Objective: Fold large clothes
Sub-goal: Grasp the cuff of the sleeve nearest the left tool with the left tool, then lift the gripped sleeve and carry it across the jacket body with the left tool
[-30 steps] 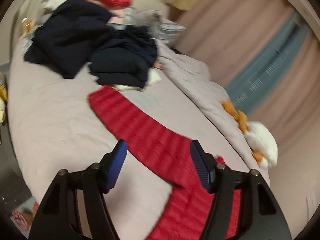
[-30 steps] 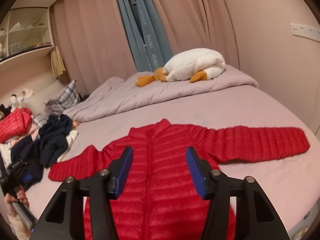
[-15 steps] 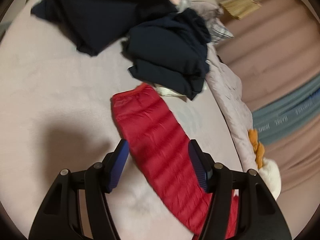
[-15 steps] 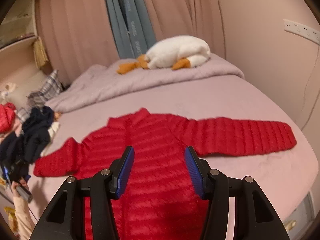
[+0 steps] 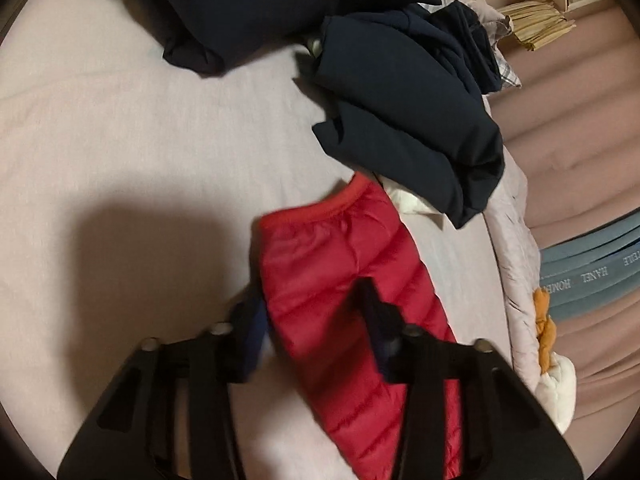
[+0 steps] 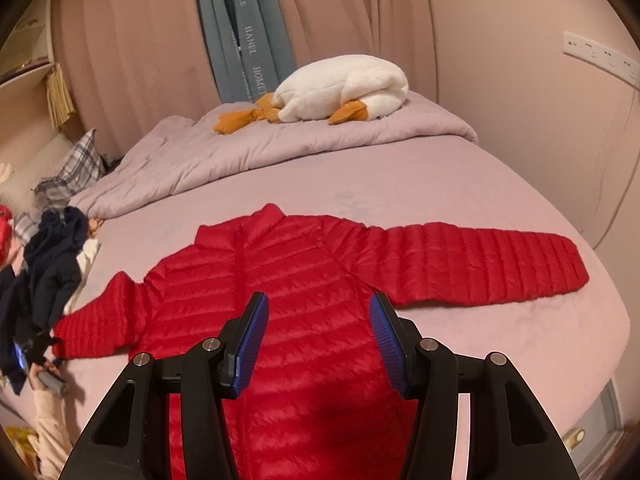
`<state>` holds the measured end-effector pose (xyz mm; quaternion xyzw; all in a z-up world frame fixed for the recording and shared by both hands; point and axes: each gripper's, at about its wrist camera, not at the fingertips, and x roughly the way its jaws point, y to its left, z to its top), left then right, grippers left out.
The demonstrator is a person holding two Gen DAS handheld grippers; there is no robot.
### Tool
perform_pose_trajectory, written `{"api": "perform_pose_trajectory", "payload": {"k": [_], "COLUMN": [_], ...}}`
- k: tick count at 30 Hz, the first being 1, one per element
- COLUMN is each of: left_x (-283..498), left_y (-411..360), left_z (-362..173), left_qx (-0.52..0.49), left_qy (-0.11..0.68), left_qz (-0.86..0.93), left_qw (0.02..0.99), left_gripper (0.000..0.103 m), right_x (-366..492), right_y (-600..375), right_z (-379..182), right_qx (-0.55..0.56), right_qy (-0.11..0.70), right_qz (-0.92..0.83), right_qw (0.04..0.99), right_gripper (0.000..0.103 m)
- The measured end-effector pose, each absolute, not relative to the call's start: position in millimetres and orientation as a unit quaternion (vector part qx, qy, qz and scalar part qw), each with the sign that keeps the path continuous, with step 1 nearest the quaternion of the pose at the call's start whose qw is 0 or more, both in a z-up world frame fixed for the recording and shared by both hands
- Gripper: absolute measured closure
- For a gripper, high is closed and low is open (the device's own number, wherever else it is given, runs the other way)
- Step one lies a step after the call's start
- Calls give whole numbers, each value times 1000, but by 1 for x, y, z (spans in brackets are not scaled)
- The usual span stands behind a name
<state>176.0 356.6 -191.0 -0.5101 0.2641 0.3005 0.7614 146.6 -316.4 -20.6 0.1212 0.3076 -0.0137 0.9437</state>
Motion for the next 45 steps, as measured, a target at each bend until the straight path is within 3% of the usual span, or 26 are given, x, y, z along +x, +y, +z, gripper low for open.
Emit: {"api": "perform_pose_trajectory", "payload": {"k": [1,2,6,23,45], "left_x": [177,177,174,156,126], "left_y": [358,358,344,204,75], "left_z": [-192,-193,-173,-25,32], "left_qx": [-510,-509,-471,-360,-274], "left_qy": [265,265,261,186,172], "left_qz": [301,302,325,239,113], "left_qw": [761,761,777,882,940], "left_gripper": [86,91,96,98,98], "right_x": [149,151,152,171,120], "right_y": [-316,-315,-315,-314,-340], "right_z": [-21,-22,-21,-17,-19], "right_qx": [121,121,121,133,141], "right_qy": [309,312,311,287,259], "right_qz": [-10,-10,-8,31,13], "right_qw": [943,942,943,948,955], "right_gripper": [49,49,49,49,49]}}
